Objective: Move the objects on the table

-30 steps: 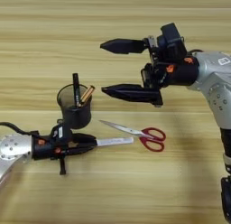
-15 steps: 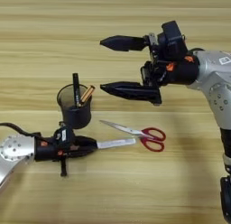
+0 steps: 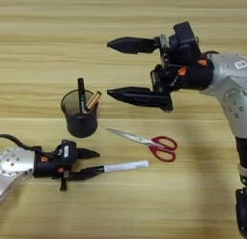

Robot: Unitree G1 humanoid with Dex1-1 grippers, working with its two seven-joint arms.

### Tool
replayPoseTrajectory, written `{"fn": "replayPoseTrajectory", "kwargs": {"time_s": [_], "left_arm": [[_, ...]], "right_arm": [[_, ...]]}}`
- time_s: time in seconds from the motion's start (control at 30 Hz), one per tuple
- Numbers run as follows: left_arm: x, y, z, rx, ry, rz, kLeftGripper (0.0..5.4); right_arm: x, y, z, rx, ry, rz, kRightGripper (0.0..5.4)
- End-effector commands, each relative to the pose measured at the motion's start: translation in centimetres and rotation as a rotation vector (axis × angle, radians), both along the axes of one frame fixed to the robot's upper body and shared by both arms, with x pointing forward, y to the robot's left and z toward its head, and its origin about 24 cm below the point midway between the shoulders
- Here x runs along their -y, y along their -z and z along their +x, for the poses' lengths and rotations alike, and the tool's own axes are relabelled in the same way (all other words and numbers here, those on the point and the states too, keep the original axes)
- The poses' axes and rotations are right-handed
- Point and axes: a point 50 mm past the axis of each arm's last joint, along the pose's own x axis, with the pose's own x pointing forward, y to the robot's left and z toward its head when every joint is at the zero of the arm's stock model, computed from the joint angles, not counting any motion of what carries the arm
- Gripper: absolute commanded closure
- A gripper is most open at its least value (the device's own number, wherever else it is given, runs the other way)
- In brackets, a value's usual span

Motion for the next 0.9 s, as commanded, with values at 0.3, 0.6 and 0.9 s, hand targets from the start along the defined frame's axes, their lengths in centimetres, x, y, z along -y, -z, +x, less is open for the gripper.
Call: {"fn": "replayPoseTrajectory", "kwargs": {"time_s": [0.3,0.6,0.9], "left_arm": [[0.4,-2.3,0.4,0.099,-0.003,-0.109,2.17],[0.6,-6.4,-0.1,0.166,0.005,-0.335,1.38],[0.1,-9.8,0.4,0.221,-0.072,-0.547,0.51]], "right_arm": [[0.2,-0.2,0.1,0.025,0.026,0.010,0.00],[0.5,0.1,0.4,0.027,0.054,0.018,0.00],[0.9,0.2,0.8,0.038,0.111,0.049,0.00]]}}
